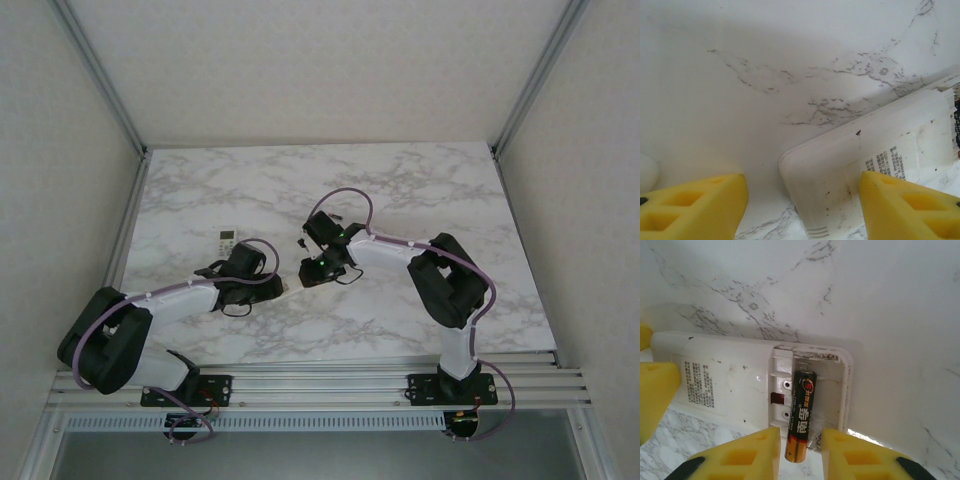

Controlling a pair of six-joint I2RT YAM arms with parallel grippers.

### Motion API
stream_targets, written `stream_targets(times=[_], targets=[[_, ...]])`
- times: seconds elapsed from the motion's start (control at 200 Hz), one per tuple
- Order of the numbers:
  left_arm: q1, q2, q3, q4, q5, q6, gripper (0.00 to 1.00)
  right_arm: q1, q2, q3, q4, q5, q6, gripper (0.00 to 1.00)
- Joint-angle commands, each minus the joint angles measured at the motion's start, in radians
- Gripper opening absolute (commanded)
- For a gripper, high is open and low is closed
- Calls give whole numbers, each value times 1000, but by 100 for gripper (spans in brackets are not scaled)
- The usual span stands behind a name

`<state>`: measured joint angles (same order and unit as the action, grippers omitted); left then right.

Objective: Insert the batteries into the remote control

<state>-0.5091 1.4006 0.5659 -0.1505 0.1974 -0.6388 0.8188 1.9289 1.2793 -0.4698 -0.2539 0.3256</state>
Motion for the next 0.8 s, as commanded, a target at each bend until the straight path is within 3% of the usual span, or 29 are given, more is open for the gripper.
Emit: stream_targets(times=[0.0, 0.235, 0.796], targets=[[-17, 83, -15, 77, 20, 25, 62, 5, -52, 9, -29, 22, -17, 27], [-22, 92, -6, 77, 17, 25, 62, -1, -41, 8, -17, 13, -12, 20], [-23, 95, -3, 75, 14, 30, 62, -1, 11, 18, 5, -28, 1, 20]])
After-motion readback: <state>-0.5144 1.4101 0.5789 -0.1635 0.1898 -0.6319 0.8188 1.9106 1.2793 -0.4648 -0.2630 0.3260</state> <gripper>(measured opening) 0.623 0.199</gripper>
